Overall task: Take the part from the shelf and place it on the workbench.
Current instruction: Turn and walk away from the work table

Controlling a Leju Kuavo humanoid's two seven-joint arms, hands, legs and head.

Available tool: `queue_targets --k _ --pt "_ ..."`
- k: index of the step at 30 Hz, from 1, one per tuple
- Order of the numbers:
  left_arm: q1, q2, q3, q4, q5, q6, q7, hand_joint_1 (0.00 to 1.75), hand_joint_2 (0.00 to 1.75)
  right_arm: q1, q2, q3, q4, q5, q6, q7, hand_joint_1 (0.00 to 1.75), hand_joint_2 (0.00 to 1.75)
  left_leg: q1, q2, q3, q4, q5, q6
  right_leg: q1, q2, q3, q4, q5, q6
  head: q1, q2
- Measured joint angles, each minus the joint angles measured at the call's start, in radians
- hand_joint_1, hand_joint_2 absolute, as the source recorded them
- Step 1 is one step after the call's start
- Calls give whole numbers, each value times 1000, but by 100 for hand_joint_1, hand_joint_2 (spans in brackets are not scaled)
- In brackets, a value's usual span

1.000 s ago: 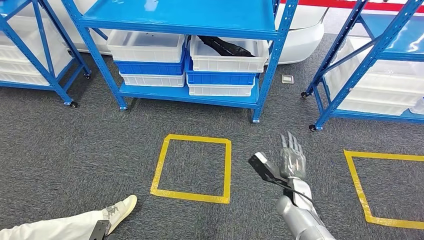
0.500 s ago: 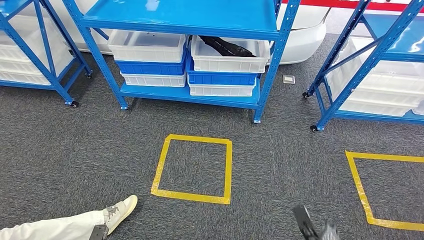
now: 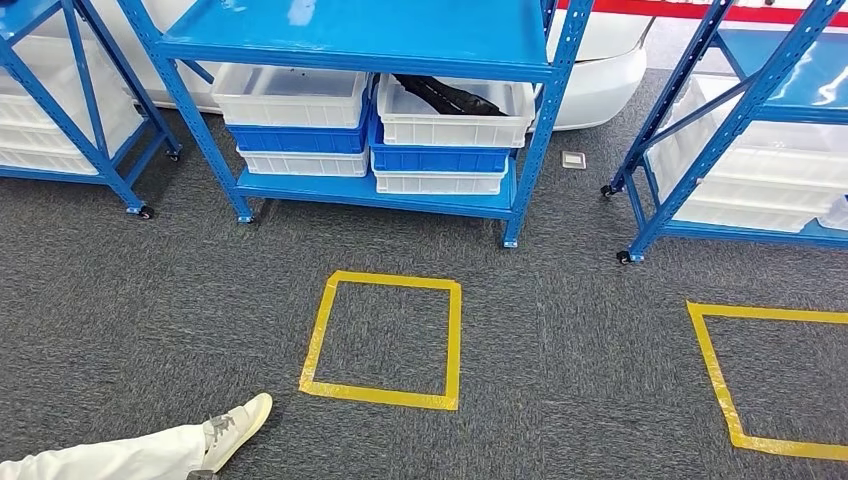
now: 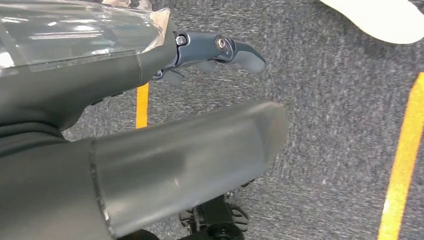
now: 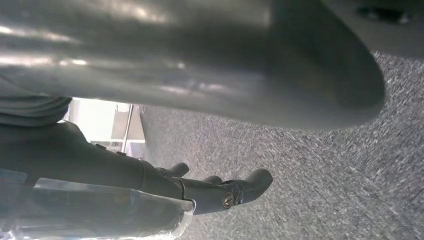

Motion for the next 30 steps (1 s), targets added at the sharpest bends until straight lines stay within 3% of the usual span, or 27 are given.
queue_targets --k 5,9,11,13,15,16,18,19,21,22,24,25,27,29,30 --pt "15 1 1 0 -4 -12 -8 0 0 1 3 0 3 11 18 -4 0 0 -8 0 0 4 -6 14 -9 0 8 -2 -1 10 0 0" --pt "16 0 1 0 -13 -16 -8 0 0 1 4 0 3 13 20 -6 0 0 -7 -3 14 -12 -14 39 -11 2 9 33 1 27 0 0" --pt "15 -1 1 0 -17 -18 -8 0 0 0 4 0 3 13 20 -6 0 0 -2 -4 29 -17 -17 49 -11 9 -25 109 -41 17 6 0" --pt "15 -2 1 0 -19 -21 -7 0 0 -1 4 0 3 14 20 -9 0 0 -2 -4 32 -16 -21 51 -11 15 -87 233 -102 10 13 0" --pt "16 -4 1 0 -20 -23 -5 0 0 -2 3 0 3 14 21 -12 0 0 -2 -5 35 -15 -25 47 -13 16 -121 297 -126 19 15 0" --pt "16 -5 1 0 -21 -24 -4 0 0 -2 2 0 3 14 22 -12 0 0 0 -8 40 -15 -27 43 -14 16 -110 273 -112 29 15 0" --pt "17 -7 1 0 -22 -26 -2 0 0 1 1 0 4 14 22 -13 0 0 3 -14 52 -13 -36 31 -20 17 -47 142 -51 50 17 0" --pt "17 -8 1 0 -22 -27 -2 0 0 4 0 0 5 15 23 -13 0 0 3 -16 58 -11 -42 23 -20 18 -18 77 -35 49 19 0" --pt "17 -8 1 0 -23 -26 0 0 0 7 0 -1 7 16 26 -14 0 0 1 -18 64 -8 -52 6 -17 19 6 15 -32 28 21 0" --pt "17 -8 1 -1 -23 -26 0 0 0 8 0 -1 8 16 28 -15 0 0 1 -18 67 -3 -55 -1 -14 20 8 11 -40 12 20 0" --pt "17 -8 1 -1 -23 -26 2 0 0 8 -1 -1 8 17 30 -16 0 0 5 -14 68 18 -56 -11 -15 20 28 9 -37 -7 17 0" --pt "15 -9 1 -1 -23 -26 2 0 0 9 -1 -1 9 18 30 -16 0 0 6 -9 54 48 -54 -15 -16 19 43 7 -41 -14 15 0" --pt "14 -9 1 -1 -24 -26 3 0 0 10 -1 -1 9 18 31 -16 0 0 8 1 -21 158 -58 -23 -15 17 68 4 -53 -25 11 0" --pt "18 -8 1 -1 -24 -26 3 0 0 11 -1 -1 10 20 32 -17 0 0 8 4 -116 261 -102 -28 -13 18 88 3 -73 -30 8 0" --pt "21 -8 1 -1 -24 -26 4 0 0 12 -1 -1 10 22 32 -18 0 0 8 4 -148 276 -129 -28 -12 20 98 3 -85 -30 7 0"
